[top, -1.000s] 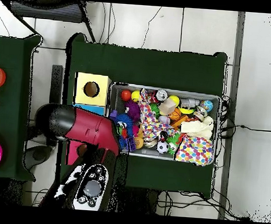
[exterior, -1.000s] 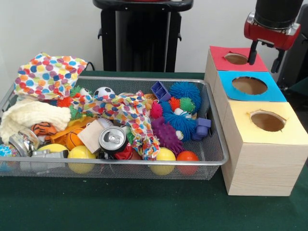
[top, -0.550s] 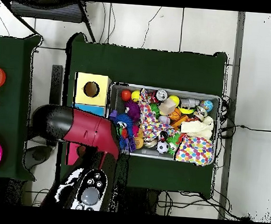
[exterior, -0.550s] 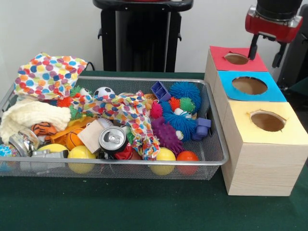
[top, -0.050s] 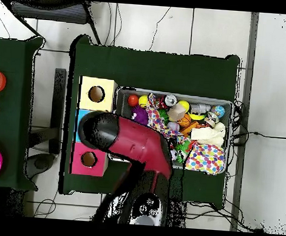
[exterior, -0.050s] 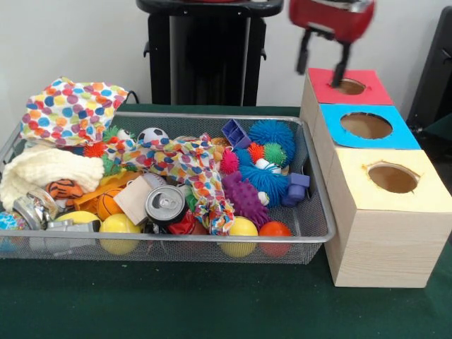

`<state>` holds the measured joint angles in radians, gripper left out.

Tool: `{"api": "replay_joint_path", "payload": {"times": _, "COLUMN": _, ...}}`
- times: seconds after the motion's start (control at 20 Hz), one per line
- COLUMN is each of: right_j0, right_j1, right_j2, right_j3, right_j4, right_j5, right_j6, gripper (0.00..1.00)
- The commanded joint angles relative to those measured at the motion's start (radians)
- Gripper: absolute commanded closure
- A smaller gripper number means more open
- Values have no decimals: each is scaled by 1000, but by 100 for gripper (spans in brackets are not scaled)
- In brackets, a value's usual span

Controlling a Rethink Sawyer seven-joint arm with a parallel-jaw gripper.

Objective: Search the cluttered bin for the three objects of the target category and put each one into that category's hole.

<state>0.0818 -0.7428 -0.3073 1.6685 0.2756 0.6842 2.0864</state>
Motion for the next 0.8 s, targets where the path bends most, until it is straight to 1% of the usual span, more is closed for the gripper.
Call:
{"api": "replay_joint_path", "payload": {"times": 0.05, "right_j0": -111, "right_j1": -24, "right_j2": 128, "right_j3": 126, "right_j4": -118, "right_j5": -156, "right_j6": -147, "gripper": 0}}
{"api": "replay_joint_path", "payload": {"times": 0.2, "right_j0": -181, "right_j1": -6, "right_j2": 173, "right_j3": 116, "right_j4": -169, "right_j5": -191, "right_j6": -176, "gripper": 0}}
{"api": "replay_joint_path", "payload": {"times": 0.35, "right_j0": -222, "right_j1": 2, "right_j2": 203, "right_j3": 113, "right_j4": -214, "right_j5": -204, "right_j6": -181, "gripper": 0}}
{"api": "replay_joint_path", "payload": {"times": 0.4, "right_j0": -241, "right_j1": 18, "right_j2": 214, "right_j3": 92, "right_j4": -228, "right_j5": -204, "right_j6": -189, "gripper": 0}}
{"api": "replay_joint_path", "payload": {"times": 0.65, "right_j0": -320, "right_j1": 25, "right_j2": 255, "right_j3": 51, "right_j4": -312, "right_j5": -193, "right_j6": -209, "gripper": 0}}
{"api": "replay_joint_path", "payload": {"times": 0.8, "right_j0": -378, "right_j1": 37, "right_j2": 302, "right_j3": 26, "right_j4": -358, "right_j5": -206, "right_j6": -230, "gripper": 0}}
